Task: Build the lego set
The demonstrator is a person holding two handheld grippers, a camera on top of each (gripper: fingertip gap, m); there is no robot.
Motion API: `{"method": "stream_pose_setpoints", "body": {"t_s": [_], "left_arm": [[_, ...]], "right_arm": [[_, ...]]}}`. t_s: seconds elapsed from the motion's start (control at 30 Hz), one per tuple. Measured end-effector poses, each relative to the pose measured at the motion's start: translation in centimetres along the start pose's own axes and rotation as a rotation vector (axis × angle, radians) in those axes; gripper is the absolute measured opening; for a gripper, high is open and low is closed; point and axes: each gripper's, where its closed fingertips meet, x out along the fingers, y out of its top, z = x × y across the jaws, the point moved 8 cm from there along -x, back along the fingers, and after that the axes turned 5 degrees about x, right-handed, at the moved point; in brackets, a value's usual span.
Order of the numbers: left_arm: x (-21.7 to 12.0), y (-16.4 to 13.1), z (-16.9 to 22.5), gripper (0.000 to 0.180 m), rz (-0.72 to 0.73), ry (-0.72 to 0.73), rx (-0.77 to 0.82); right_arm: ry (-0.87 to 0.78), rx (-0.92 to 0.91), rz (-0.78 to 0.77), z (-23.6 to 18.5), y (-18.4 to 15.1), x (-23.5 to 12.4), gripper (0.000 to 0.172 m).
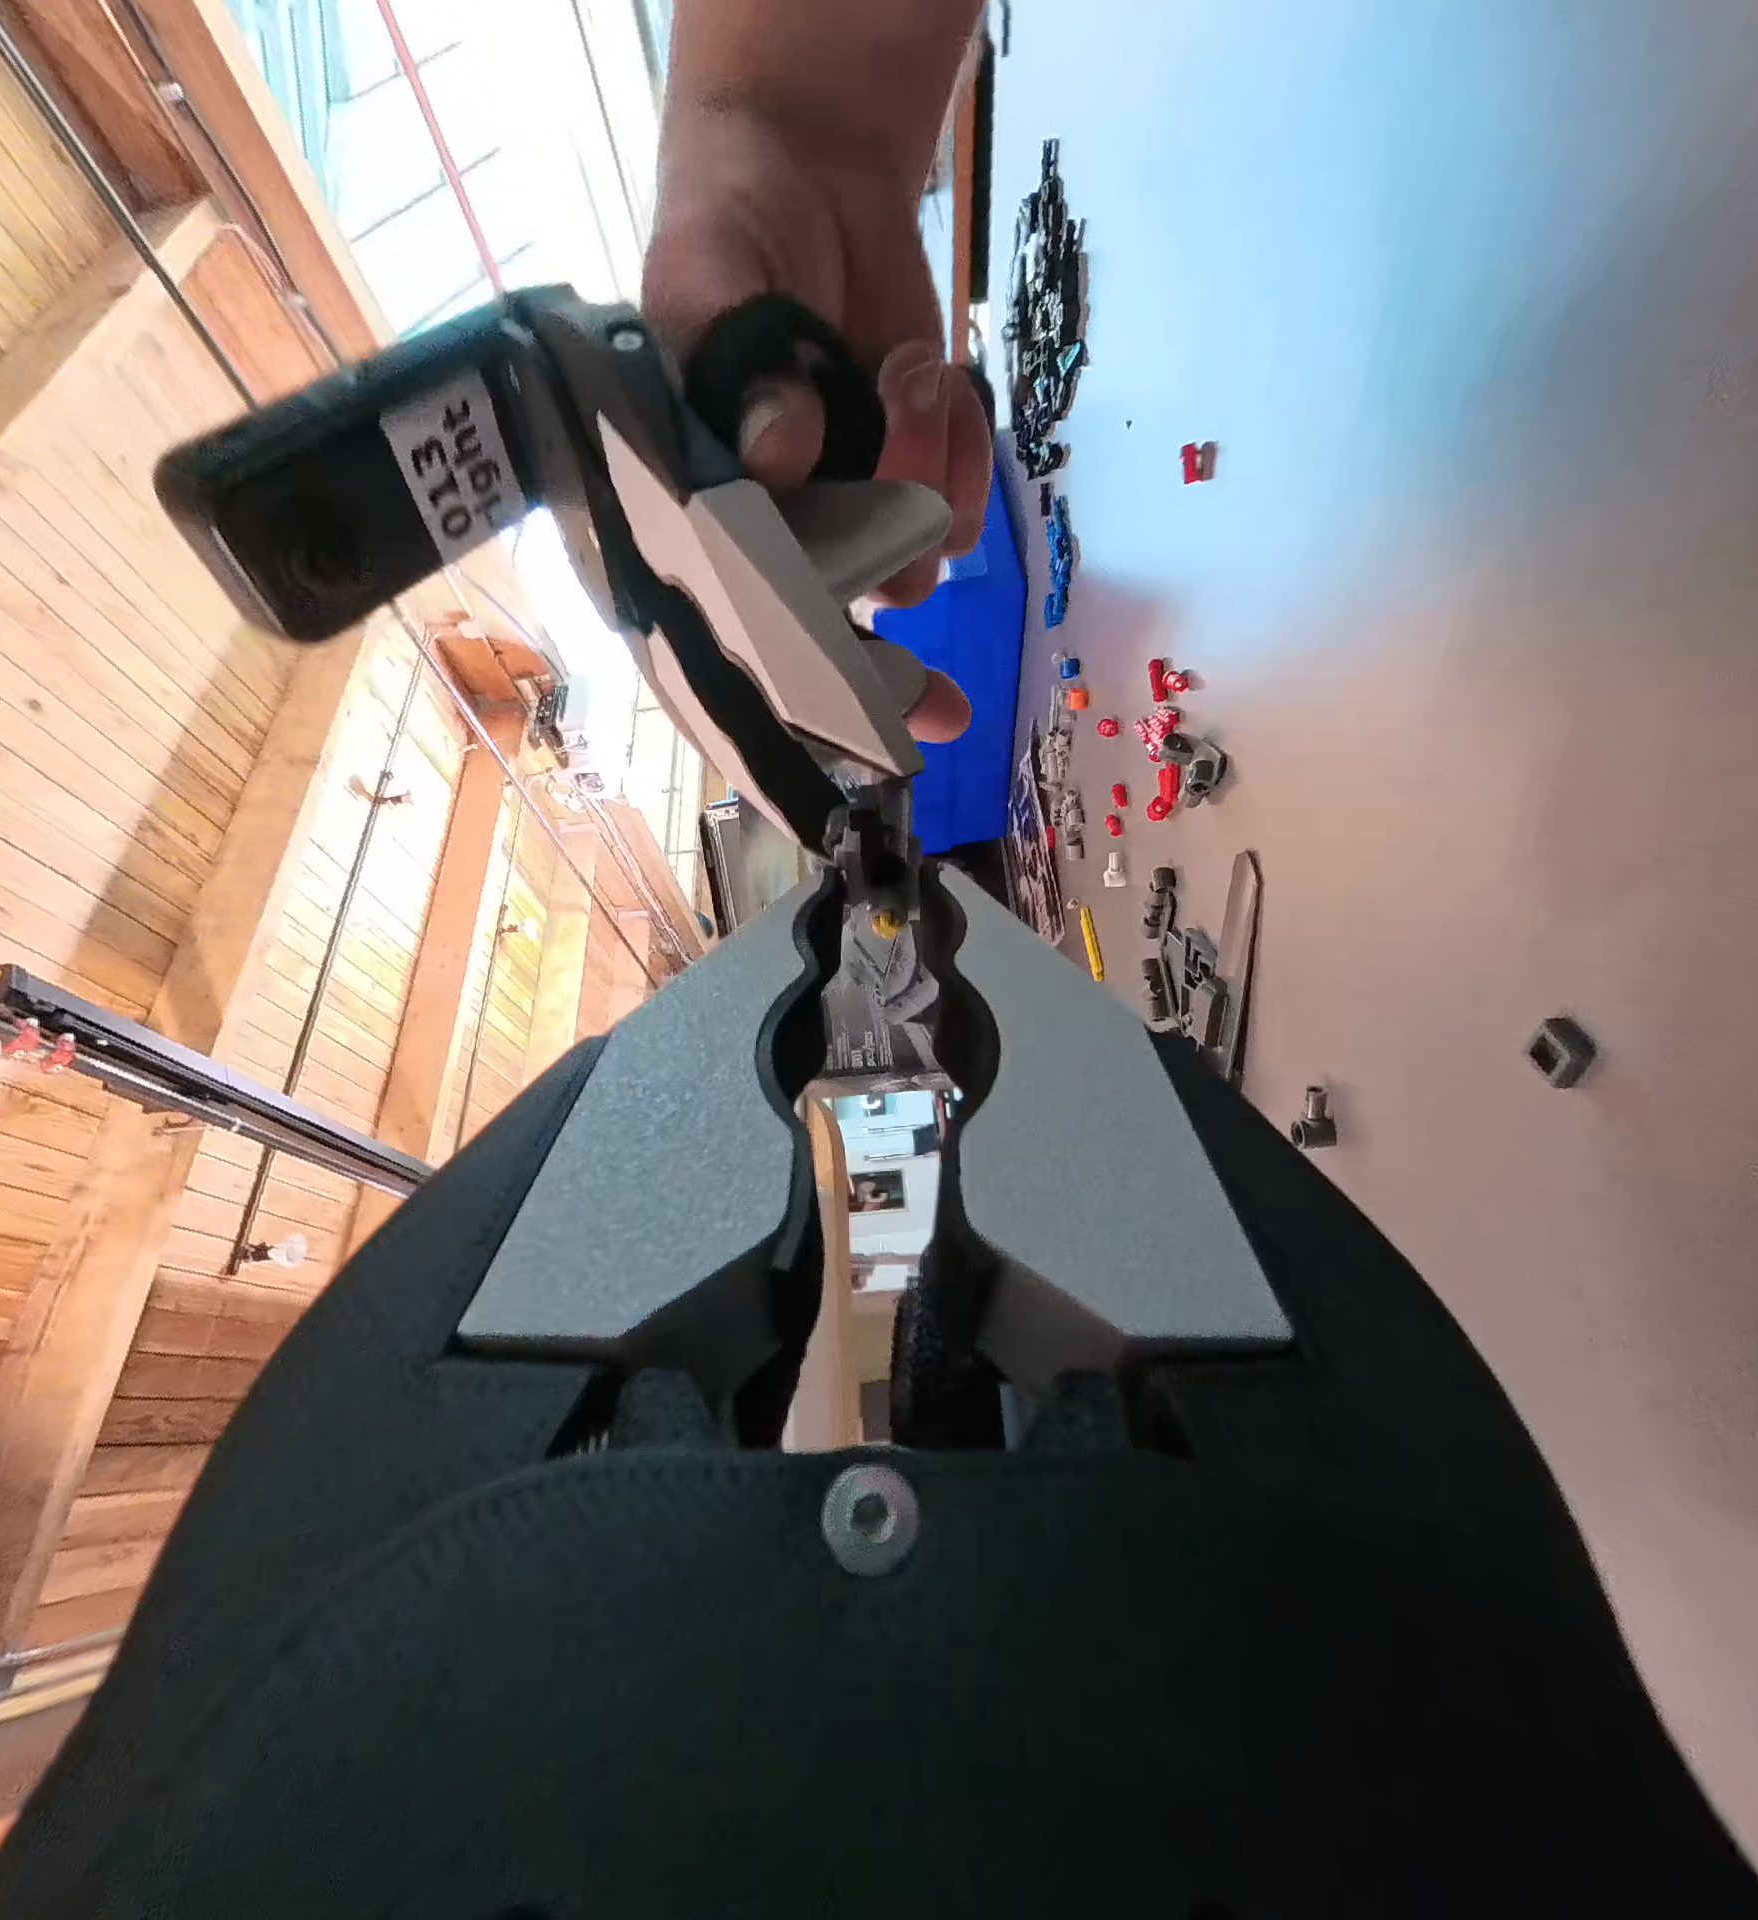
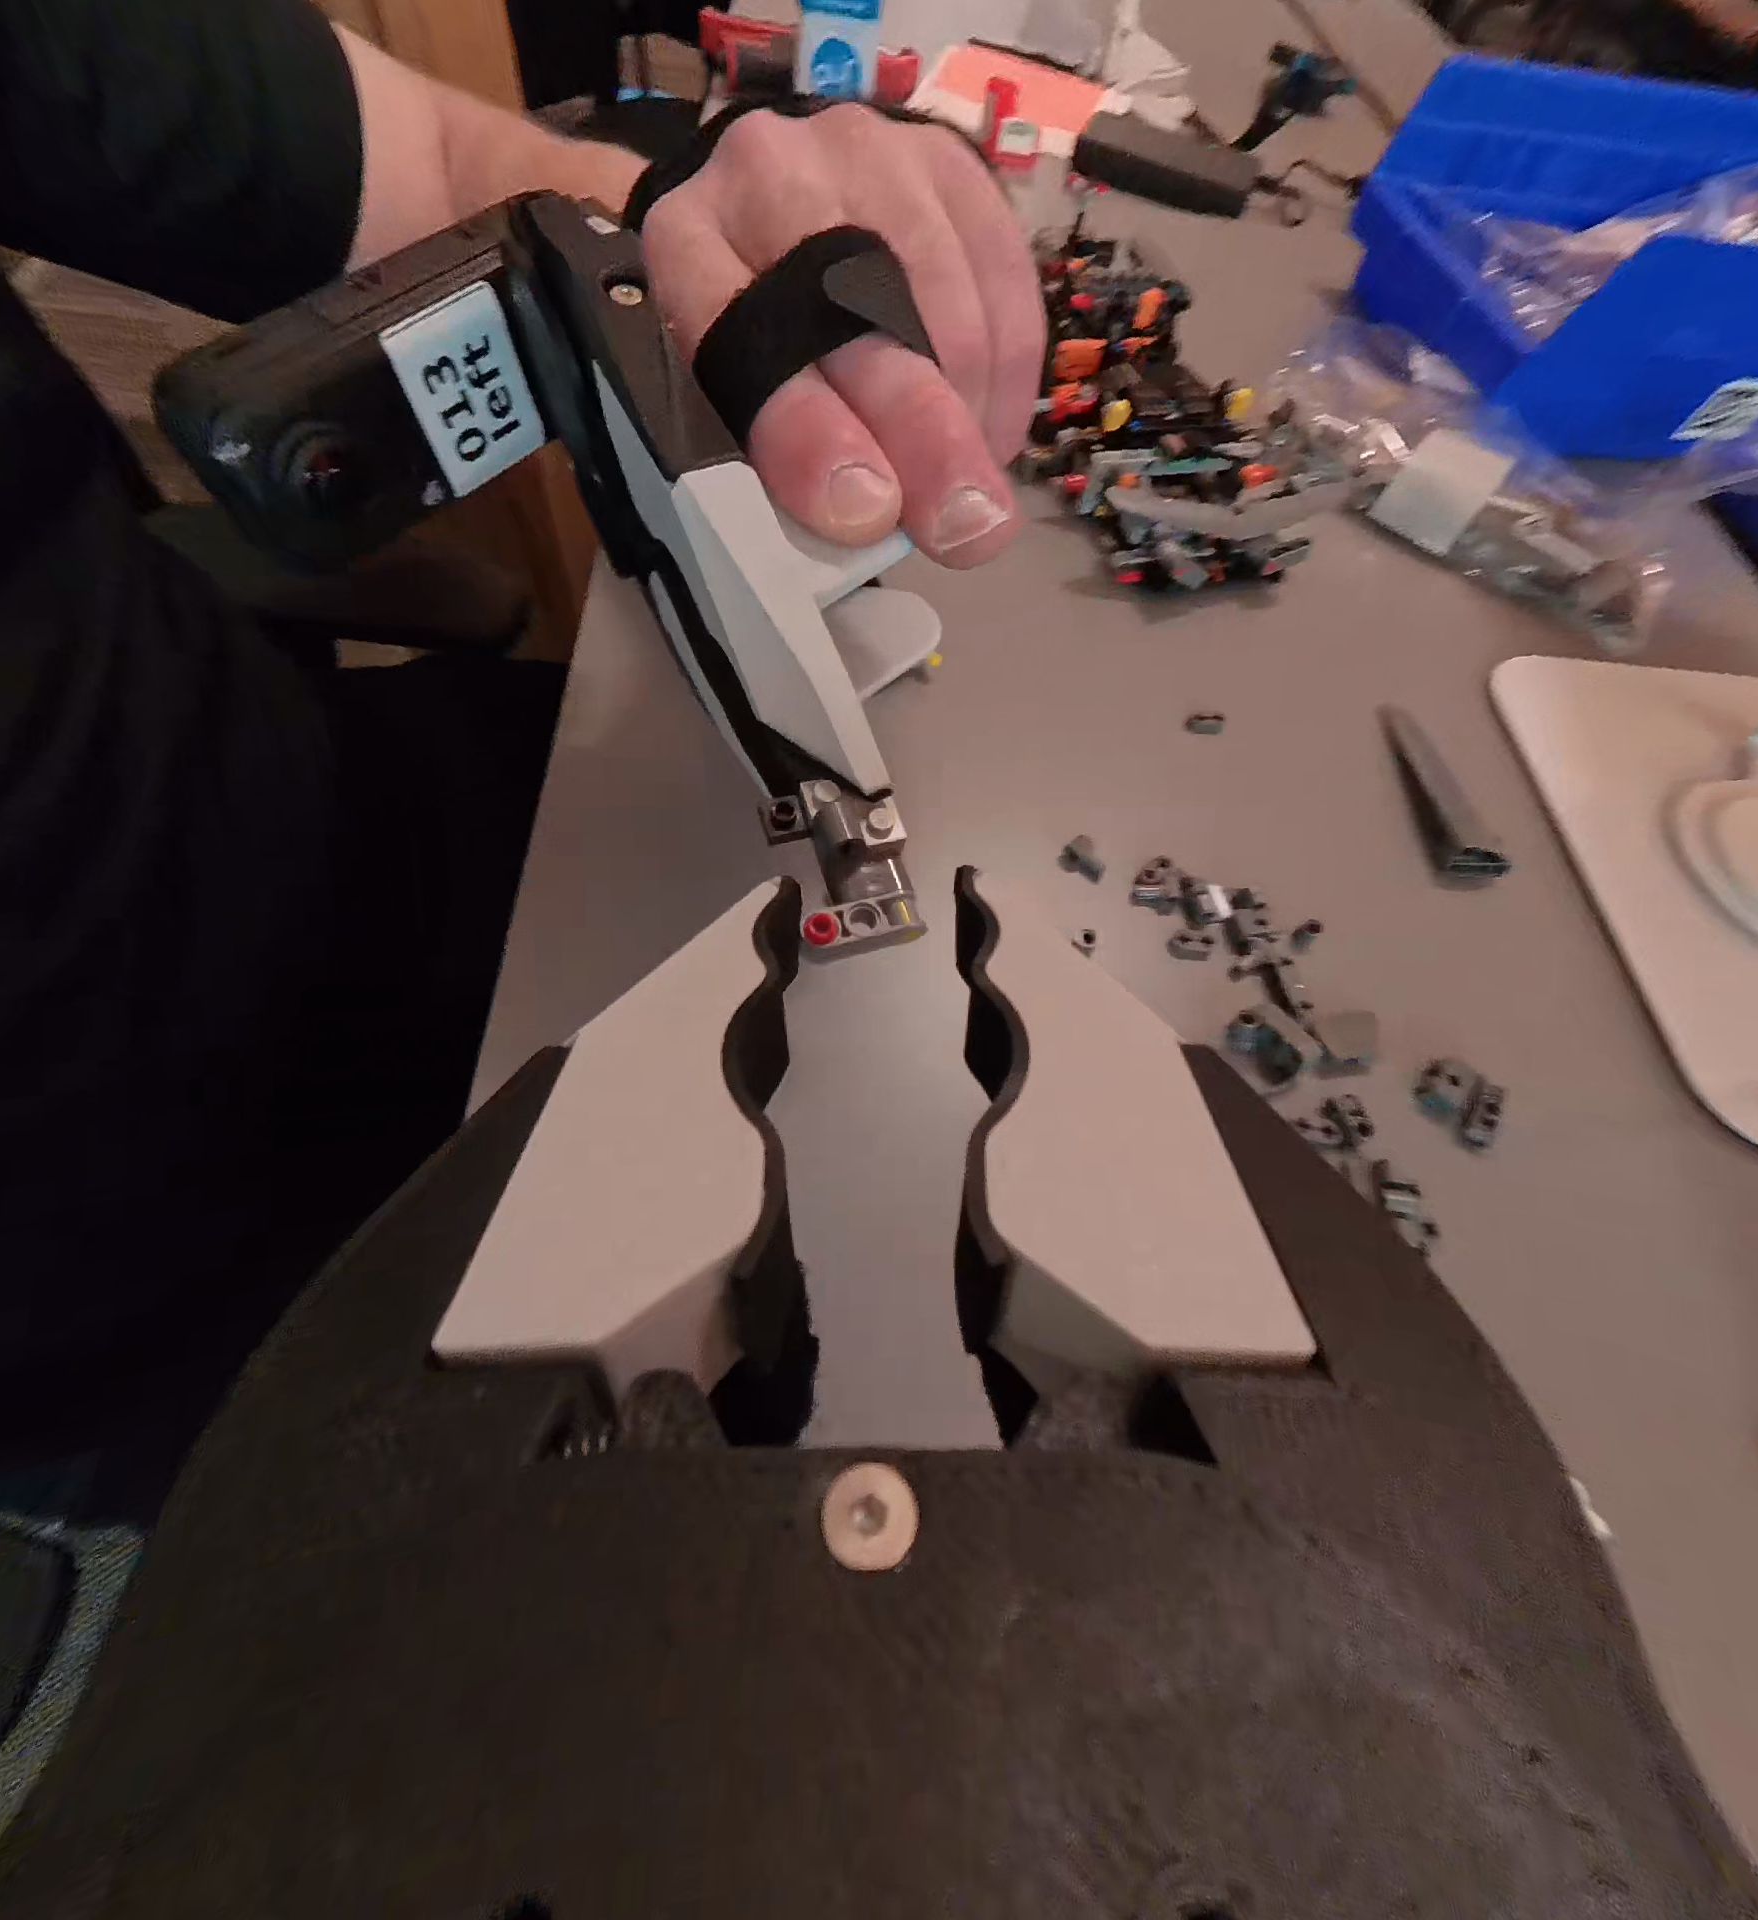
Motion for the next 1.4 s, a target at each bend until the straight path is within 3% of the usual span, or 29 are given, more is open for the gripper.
{"method": "stream_pose_setpoints", "body": {"t_s": [0.13,0.27,0.37,0.6,0.77,1.0,1.13,1.3,1.4], "left_arm": [[0.0,0.0,0.5,0.012,0.004,-0.018,0.039],[0.1,-0.4,0.8,0.012,-0.005,-0.038,0.009],[-0.1,-1.3,1.0,0.029,-0.039,-0.091,-0.061],[-2.5,-6.9,1.9,0.029,-0.230,-0.251,-0.271],[-3.5,-11.5,2.2,0.024,-0.401,-0.252,-0.442],[-4.1,-13.8,1.3,0.025,-0.452,-0.220,-0.586],[-4.3,-14.3,1.1,0.026,-0.464,-0.212,-0.611],[-4.6,-15.0,0.7,0.028,-0.476,-0.184,-0.634],[-4.9,-15.6,0.0,0.046,-0.483,-0.119,-0.648]], "right_arm": [[0.073,0.000,-0.048,0.2,-0.3,0.9,0.020],[0.038,-0.007,-0.069,0.5,-0.4,1.3,0.020],[-0.046,-0.002,-0.100,1.2,-0.9,1.4,0.020],[-0.178,0.026,-0.279,2.5,-3.5,3.9,0.019],[-0.238,0.071,-0.384,3.6,-4.7,5.3,0.020],[-0.283,0.080,-0.459,3.4,-4.9,5.9,0.024],[-0.307,0.094,-0.466,3.2,-4.7,5.5,0.033],[-0.392,0.085,-0.397,2.5,-3.8,2.8,0.033],[-0.508,0.042,-0.312,1.5,-2.9,0.3,0.049]]}}
